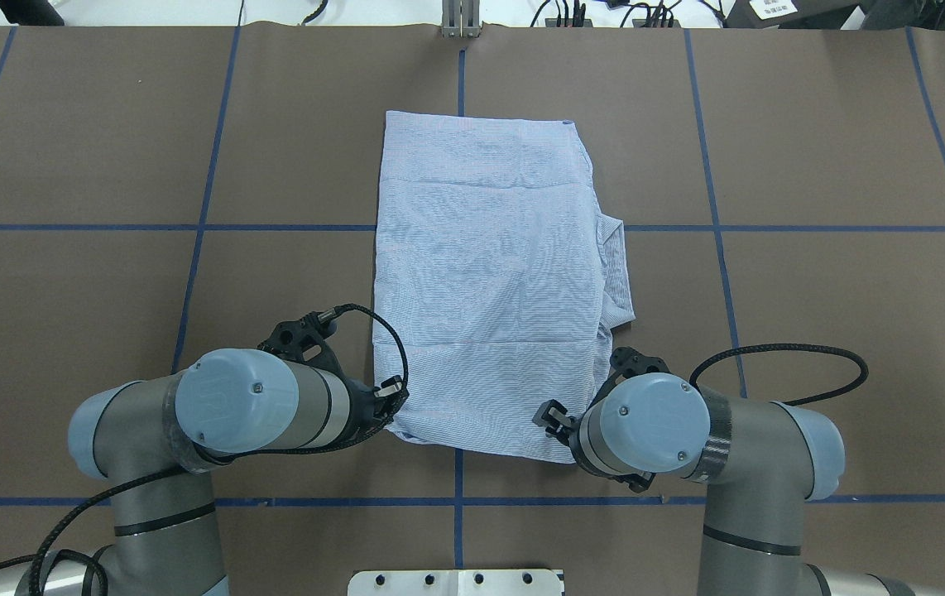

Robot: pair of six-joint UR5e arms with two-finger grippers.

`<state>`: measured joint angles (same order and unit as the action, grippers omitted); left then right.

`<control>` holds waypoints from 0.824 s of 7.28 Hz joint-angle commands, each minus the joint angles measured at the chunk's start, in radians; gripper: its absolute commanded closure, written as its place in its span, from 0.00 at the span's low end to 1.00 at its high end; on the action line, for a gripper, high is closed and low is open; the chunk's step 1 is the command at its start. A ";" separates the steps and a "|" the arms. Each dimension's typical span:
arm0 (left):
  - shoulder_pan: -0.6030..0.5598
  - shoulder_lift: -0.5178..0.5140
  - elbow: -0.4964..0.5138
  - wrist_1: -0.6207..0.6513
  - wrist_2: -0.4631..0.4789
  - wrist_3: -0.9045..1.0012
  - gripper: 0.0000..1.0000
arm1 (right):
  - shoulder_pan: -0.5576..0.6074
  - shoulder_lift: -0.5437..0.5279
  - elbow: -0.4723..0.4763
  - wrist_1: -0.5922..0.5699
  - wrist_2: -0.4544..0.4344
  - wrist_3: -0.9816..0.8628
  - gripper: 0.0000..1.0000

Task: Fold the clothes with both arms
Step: 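Grasp the bundle's near edge with both grippers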

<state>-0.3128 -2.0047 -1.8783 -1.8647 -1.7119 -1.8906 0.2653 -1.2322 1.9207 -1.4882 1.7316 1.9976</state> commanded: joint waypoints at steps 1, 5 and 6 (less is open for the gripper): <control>-0.006 0.003 0.005 -0.001 0.000 0.001 1.00 | 0.008 -0.001 -0.002 -0.001 0.000 -0.002 0.01; -0.006 -0.003 -0.002 0.002 -0.002 0.001 1.00 | 0.002 0.006 -0.017 0.003 0.002 -0.011 0.02; -0.008 -0.003 -0.002 0.013 -0.002 0.001 1.00 | 0.000 0.014 -0.028 0.003 0.003 -0.013 0.04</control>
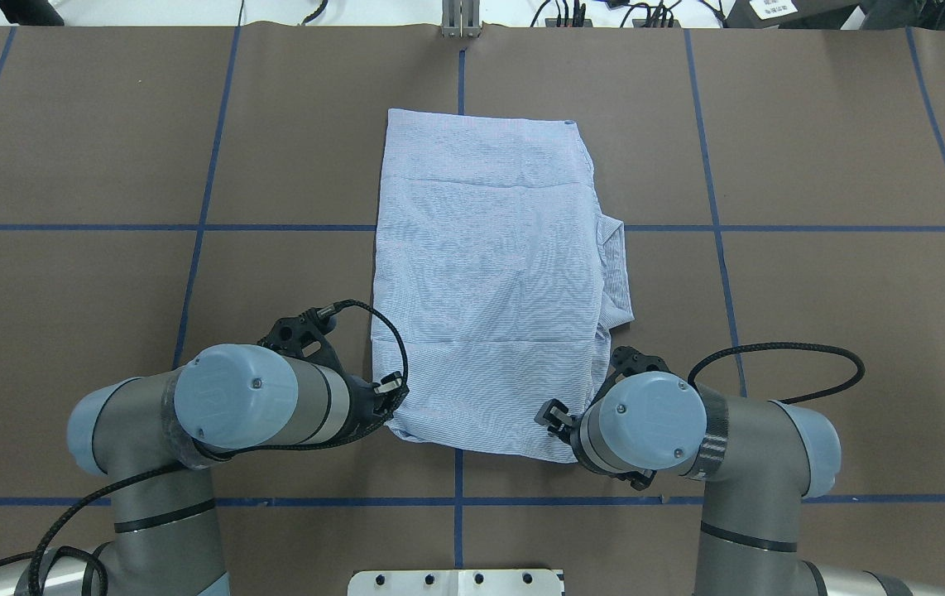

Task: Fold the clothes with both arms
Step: 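Grasp the bundle's near edge with both grippers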

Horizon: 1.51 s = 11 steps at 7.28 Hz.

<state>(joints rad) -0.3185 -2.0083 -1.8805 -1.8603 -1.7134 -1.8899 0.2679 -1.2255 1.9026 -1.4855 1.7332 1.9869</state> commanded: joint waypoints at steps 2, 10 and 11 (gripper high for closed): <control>-0.001 0.000 -0.005 0.010 0.000 0.000 1.00 | -0.001 0.007 -0.010 0.002 0.002 -0.004 0.07; 0.001 -0.004 -0.092 0.116 -0.002 0.000 1.00 | 0.024 0.040 -0.004 0.002 0.014 -0.028 0.84; 0.001 -0.004 -0.092 0.116 -0.002 0.000 1.00 | 0.022 0.041 -0.008 0.002 0.012 -0.028 0.82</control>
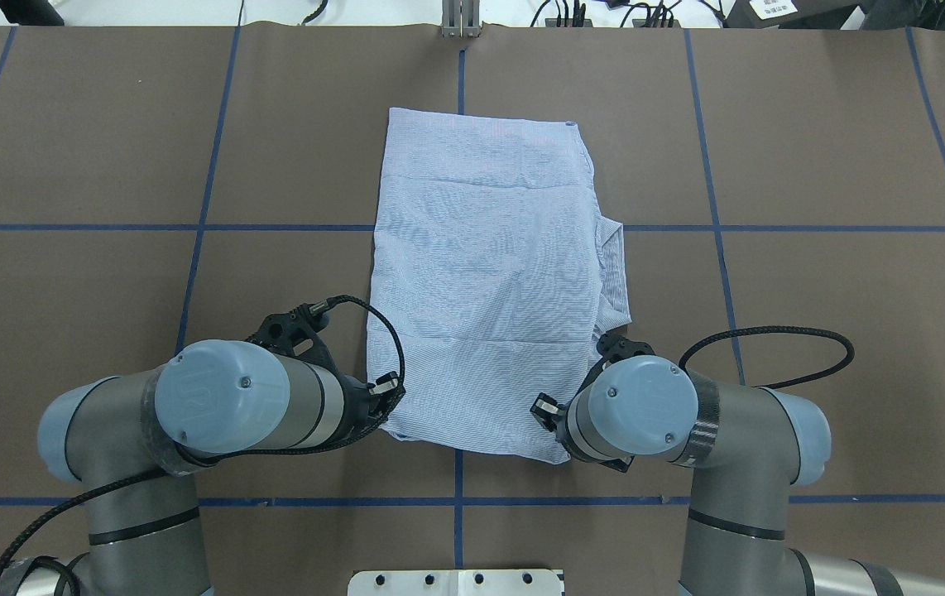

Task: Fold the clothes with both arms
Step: 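Grasp the bundle's near edge with both grippers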

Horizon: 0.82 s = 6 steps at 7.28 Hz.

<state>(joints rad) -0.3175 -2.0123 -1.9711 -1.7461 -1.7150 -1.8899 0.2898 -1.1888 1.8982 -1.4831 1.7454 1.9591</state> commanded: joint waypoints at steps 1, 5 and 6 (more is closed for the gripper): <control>0.001 -0.002 -0.003 0.002 0.000 0.000 1.00 | 0.000 0.005 -0.005 0.000 -0.001 0.000 0.83; -0.003 0.001 0.008 0.002 0.003 0.002 1.00 | 0.003 0.006 -0.016 0.000 -0.003 0.000 0.21; -0.003 0.001 0.005 0.002 0.003 0.002 1.00 | 0.003 0.008 -0.010 0.000 0.000 0.000 0.21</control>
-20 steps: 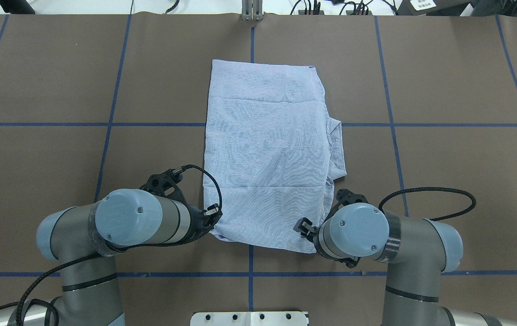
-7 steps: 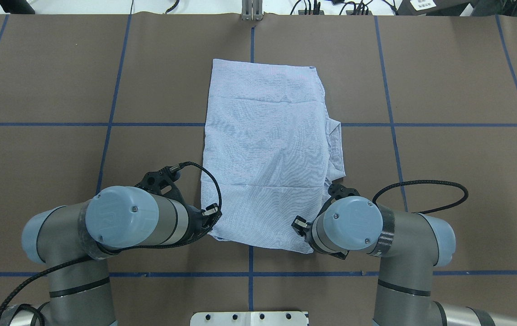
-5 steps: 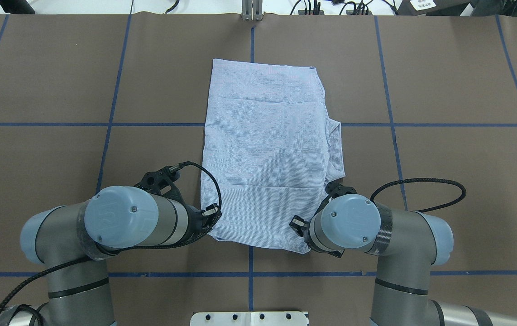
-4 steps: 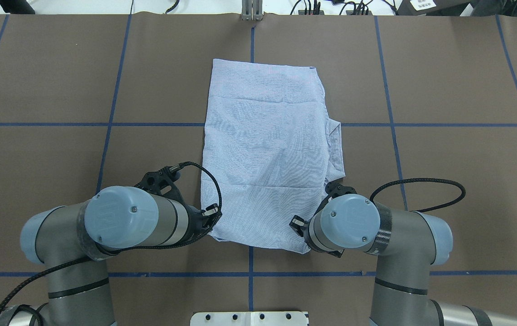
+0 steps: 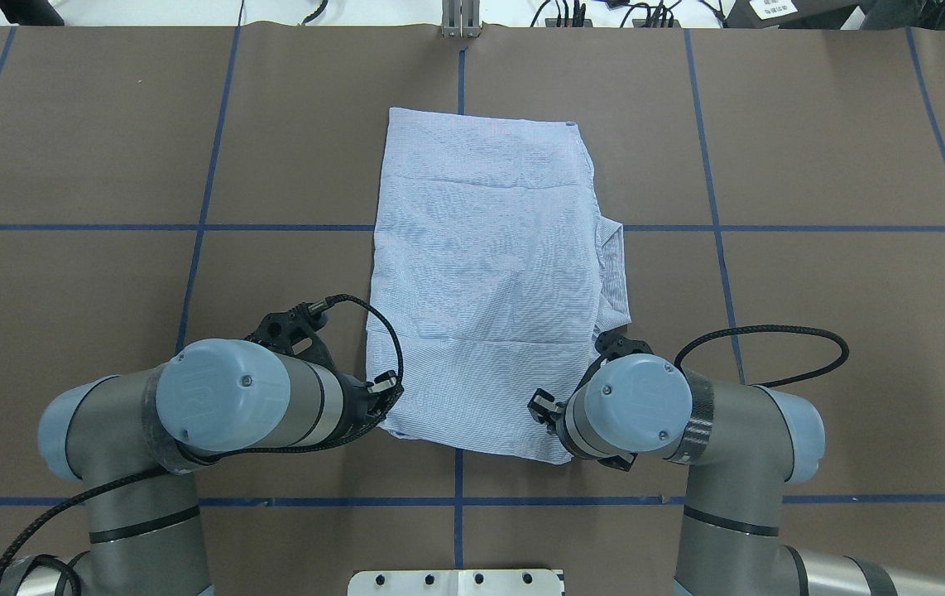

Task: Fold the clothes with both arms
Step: 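Grasp the bundle's near edge with both grippers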

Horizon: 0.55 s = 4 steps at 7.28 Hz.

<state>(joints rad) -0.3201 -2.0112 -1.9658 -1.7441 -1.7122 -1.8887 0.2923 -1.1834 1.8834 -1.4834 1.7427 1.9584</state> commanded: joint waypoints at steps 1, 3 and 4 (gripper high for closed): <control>-0.004 0.000 -0.001 0.000 0.000 0.000 1.00 | 0.001 0.010 0.005 0.000 0.001 0.001 0.21; -0.008 0.002 -0.001 0.002 0.000 0.000 1.00 | -0.002 0.011 -0.001 -0.001 0.009 0.001 0.21; -0.008 0.000 -0.002 0.003 0.000 0.000 1.00 | -0.004 0.011 -0.007 -0.001 0.009 0.001 0.21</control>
<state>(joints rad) -0.3271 -2.0103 -1.9670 -1.7424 -1.7119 -1.8884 0.2900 -1.1730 1.8817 -1.4847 1.7494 1.9589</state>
